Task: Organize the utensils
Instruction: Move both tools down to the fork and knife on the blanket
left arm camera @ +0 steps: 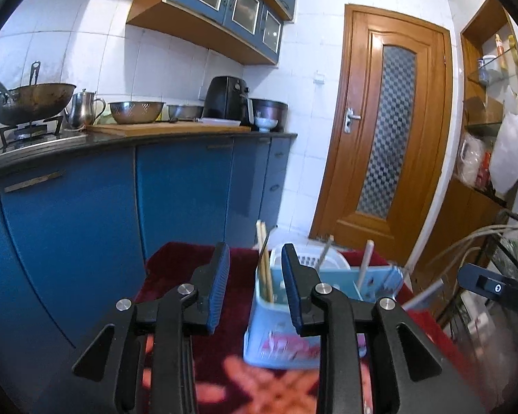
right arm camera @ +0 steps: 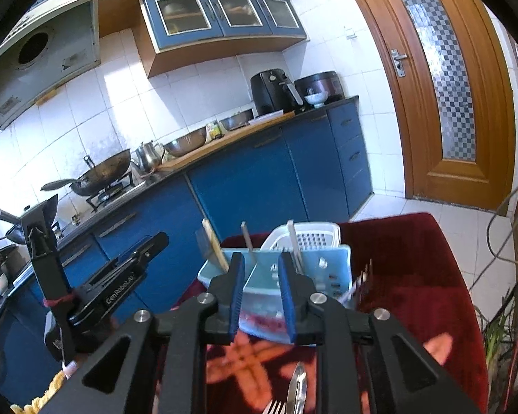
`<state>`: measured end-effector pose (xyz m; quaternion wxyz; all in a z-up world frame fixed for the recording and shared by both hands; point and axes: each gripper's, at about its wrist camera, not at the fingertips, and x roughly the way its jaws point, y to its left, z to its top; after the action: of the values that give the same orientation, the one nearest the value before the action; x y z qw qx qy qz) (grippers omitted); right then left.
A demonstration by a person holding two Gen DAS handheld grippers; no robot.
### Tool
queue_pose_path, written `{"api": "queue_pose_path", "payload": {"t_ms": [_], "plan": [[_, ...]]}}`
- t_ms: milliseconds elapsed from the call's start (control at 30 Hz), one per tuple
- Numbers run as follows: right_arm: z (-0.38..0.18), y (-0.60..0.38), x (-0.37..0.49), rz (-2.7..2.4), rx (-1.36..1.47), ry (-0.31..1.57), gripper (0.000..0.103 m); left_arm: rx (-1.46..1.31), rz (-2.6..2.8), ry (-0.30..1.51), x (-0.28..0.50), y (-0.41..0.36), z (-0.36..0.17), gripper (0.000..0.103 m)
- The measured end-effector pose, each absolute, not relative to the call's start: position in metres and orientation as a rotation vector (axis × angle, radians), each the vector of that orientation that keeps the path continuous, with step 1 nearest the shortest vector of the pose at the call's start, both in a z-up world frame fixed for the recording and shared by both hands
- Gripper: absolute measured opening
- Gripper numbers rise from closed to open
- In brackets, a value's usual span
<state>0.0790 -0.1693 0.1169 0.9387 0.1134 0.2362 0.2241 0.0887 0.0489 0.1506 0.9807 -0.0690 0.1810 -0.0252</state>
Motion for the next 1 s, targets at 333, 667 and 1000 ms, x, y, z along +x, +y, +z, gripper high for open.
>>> {"api": "queue_pose_path", "payload": {"t_ms": [333, 667, 1000], "plan": [[0.094, -0.166, 0.034, 0.451, 0.215, 0.598, 0.024, -0.086, -0.033, 0.485, 0.021, 0.051, 0.139, 0.031], [0.046, -0.168, 0.005, 0.451, 0.175, 0.730, 0.028, -0.080, -0.079, 0.663, -0.008, 0.031, 0.096, 0.031], [-0.004, -0.184, -0.003, 0.400, 0.208, 0.839, 0.028, -0.146, -0.153, 0.821, 0.005, 0.008, 0.046, 0.031]]}}
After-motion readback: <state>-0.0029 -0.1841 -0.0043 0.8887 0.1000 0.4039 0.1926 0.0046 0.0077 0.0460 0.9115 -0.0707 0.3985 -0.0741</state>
